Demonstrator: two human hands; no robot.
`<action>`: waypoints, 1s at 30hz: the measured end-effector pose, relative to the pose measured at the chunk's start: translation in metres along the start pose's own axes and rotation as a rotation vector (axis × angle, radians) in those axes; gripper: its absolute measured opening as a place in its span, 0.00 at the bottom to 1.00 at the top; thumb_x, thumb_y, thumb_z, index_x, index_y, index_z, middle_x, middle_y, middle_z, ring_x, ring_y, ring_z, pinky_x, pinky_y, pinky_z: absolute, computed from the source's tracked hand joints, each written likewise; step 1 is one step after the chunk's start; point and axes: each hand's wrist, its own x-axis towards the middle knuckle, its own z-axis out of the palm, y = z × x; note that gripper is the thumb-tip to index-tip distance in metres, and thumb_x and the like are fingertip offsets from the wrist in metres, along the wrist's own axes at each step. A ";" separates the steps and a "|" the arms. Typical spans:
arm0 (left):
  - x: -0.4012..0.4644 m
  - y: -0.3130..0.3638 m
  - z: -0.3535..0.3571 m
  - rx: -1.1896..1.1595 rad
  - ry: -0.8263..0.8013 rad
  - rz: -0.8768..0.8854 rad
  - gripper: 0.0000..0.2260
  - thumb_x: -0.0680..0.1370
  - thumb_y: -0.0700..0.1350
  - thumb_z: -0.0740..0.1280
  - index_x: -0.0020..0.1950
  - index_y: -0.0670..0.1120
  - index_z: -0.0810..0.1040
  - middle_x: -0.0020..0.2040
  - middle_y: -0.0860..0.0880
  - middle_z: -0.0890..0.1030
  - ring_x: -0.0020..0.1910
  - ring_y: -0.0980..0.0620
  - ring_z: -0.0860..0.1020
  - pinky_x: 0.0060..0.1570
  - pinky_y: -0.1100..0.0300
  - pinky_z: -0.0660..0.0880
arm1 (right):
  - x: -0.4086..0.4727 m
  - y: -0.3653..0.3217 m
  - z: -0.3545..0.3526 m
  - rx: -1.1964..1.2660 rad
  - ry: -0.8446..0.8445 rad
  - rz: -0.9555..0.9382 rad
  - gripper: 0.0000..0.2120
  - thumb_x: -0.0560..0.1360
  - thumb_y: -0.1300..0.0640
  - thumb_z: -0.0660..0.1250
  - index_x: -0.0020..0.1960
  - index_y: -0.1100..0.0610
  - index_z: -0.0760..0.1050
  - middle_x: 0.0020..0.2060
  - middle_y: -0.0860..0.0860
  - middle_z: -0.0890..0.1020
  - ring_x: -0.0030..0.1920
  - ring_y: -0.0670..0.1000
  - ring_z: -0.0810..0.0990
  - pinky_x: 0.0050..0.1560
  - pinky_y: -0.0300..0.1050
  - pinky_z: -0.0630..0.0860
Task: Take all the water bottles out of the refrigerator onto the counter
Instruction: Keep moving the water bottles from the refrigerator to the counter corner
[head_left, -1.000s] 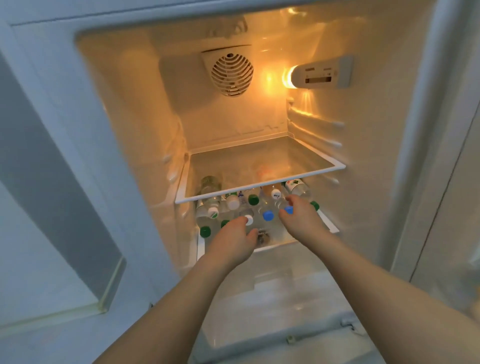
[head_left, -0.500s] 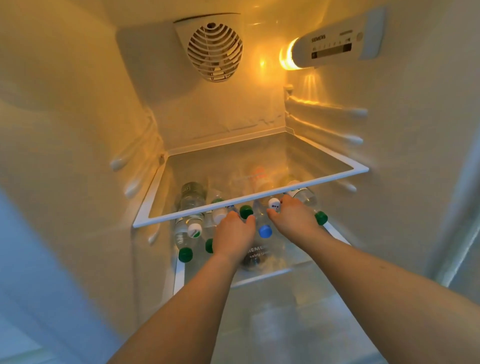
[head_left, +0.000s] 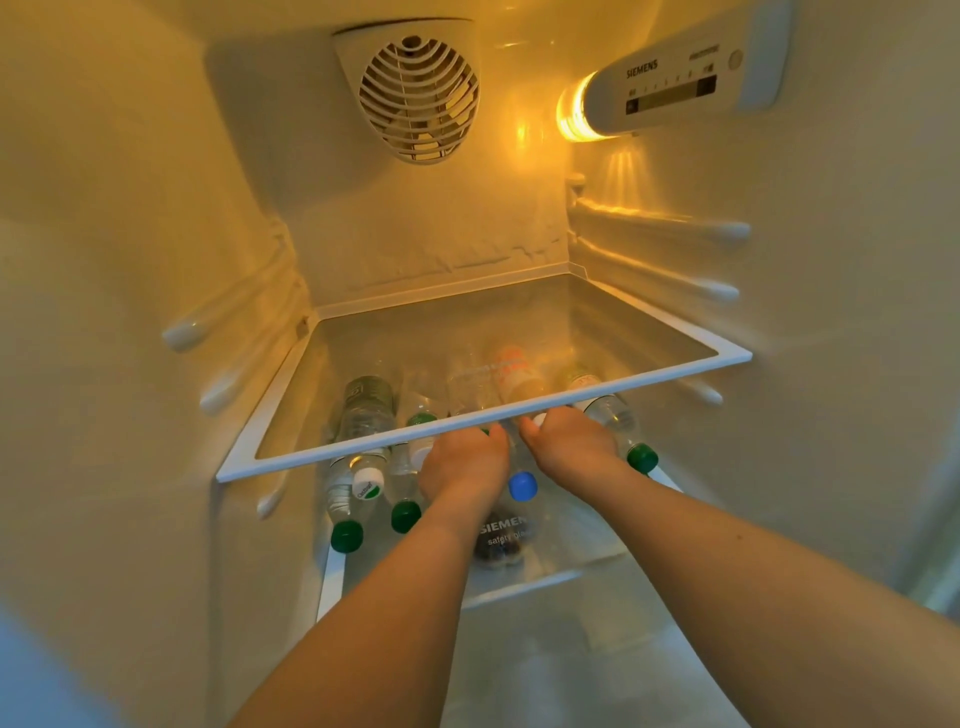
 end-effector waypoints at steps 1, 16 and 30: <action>0.001 0.001 0.000 0.014 -0.009 -0.004 0.16 0.80 0.57 0.55 0.48 0.48 0.74 0.46 0.48 0.75 0.45 0.46 0.74 0.44 0.55 0.70 | 0.000 0.000 -0.001 0.014 -0.005 0.001 0.19 0.80 0.44 0.53 0.52 0.57 0.75 0.42 0.53 0.76 0.42 0.55 0.75 0.39 0.46 0.68; -0.055 -0.004 -0.002 -0.471 0.000 -0.037 0.11 0.71 0.53 0.65 0.42 0.46 0.77 0.38 0.47 0.80 0.39 0.45 0.79 0.40 0.53 0.77 | -0.069 0.029 -0.013 0.377 0.086 -0.008 0.16 0.77 0.48 0.59 0.34 0.55 0.68 0.30 0.51 0.72 0.34 0.54 0.72 0.29 0.43 0.63; -0.174 -0.021 -0.042 -0.996 0.128 -0.204 0.11 0.71 0.49 0.67 0.38 0.46 0.67 0.35 0.45 0.79 0.42 0.40 0.82 0.45 0.45 0.79 | -0.186 0.004 -0.053 0.907 0.424 0.215 0.17 0.76 0.49 0.61 0.39 0.62 0.77 0.33 0.54 0.78 0.34 0.52 0.74 0.31 0.42 0.66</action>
